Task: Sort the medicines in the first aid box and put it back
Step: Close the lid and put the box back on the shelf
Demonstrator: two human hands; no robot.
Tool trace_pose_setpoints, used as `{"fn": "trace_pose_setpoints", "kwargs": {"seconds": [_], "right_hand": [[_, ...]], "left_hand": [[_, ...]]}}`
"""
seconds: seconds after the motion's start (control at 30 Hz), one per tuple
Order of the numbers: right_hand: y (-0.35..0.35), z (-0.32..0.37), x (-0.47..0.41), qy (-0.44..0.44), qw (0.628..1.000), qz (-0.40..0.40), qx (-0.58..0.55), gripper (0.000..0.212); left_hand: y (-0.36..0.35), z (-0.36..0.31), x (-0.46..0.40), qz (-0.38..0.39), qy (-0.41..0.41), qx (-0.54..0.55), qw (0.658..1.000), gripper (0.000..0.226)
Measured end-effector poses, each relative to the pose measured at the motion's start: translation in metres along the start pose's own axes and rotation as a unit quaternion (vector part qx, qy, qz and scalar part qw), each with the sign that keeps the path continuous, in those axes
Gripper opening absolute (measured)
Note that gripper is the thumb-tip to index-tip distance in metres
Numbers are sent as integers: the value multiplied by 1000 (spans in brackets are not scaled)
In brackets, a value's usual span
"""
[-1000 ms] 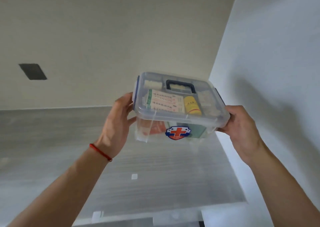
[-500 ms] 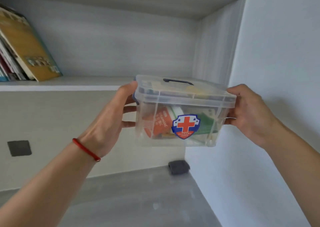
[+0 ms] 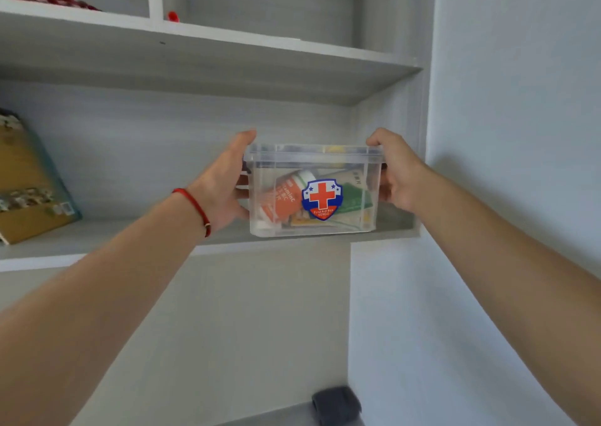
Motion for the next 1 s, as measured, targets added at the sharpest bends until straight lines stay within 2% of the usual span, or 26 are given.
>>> {"fn": "trace_pose_setpoints", "kwargs": {"seconds": [0.3,0.4,0.5,0.6,0.7,0.87,1.0], "right_hand": [[5,-18,-122,-39,998,-36,-43,22],[2,-26,-147,-47,997,-23,-62,24],[3,-31,-163,-40,998,-21,-36,30],[1,-33,-164,32,994,-69,75,56],[-12,-40,-146,140,945,-121,271,77],[-25,-50,-149,94,909,-71,399,103],[-23,-50,-154,94,885,-67,451,104]], "left_hand": [[-30,58,-107,-40,28,47,998,27],[-36,74,-129,-55,44,59,996,25],[-36,87,-143,-50,55,57,996,30],[-33,95,-150,-2,71,-3,997,47],[-36,95,-156,21,95,-18,995,53],[-47,97,-167,-20,85,22,996,55],[-49,102,-173,-35,85,20,996,68]]}}
Point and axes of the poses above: each hand's wrist, its own x-axis away from the middle knuckle, its own y-axis out of the back of the hand, z = x × y, the point moved 5 cm from there along -x, towards the middle knuckle, and after that the axes turned 10 degrees about -y, right-handed, at the moved point
